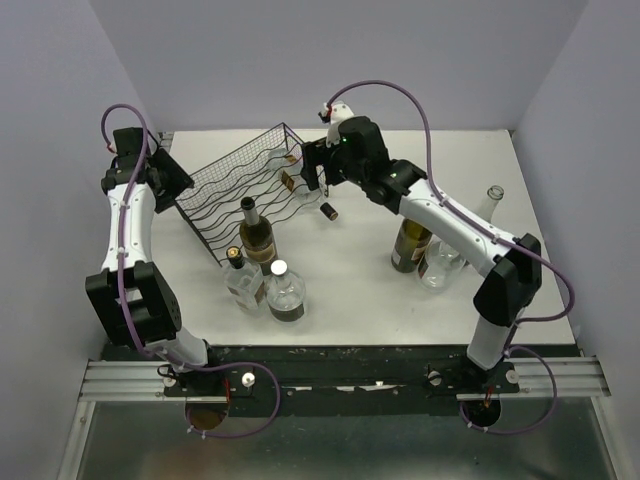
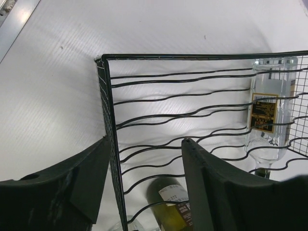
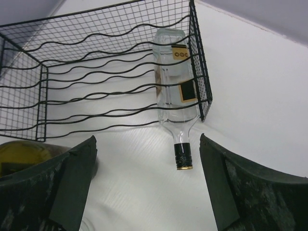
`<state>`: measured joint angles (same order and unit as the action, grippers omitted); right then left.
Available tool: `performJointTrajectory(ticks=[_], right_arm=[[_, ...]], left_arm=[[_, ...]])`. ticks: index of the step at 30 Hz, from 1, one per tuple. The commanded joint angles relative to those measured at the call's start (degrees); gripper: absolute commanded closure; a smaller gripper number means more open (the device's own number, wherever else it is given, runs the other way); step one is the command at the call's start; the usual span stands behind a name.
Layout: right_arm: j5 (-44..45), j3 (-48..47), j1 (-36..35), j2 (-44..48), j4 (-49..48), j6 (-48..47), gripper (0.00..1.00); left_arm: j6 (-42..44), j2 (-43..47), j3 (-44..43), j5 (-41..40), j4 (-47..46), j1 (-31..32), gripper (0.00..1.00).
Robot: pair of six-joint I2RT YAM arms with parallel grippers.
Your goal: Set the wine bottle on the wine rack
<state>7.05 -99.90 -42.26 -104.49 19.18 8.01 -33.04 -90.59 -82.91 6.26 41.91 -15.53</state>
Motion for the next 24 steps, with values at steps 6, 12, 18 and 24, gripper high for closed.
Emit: performJointTrajectory(ticks=[6, 12, 18, 24], right_arm=[[-17.76, 1.82, -1.24, 9.47, 6.92, -0.45, 0.1], [-19.53, 0.14, -8.18, 10.18, 5.7, -2.82, 0.1], [-10.31, -5.3, -14.86, 5.09, 3.77, -3.62, 0.18], [-3.8, -8.03, -16.19, 0.08, 1.65, -2.56, 0.23]], left_arm=[[5.7, 10.24, 0.73, 5.07, -3.58, 0.24, 0.2], [7.72, 18.07, 6.44, 8.85, -8.77, 0.15, 0.14], [7.46, 23.69, 9.26, 11.22, -10.79, 0.15, 0.14], [6.41, 26.07, 11.81, 12.63, -13.43, 0.24, 0.12]])
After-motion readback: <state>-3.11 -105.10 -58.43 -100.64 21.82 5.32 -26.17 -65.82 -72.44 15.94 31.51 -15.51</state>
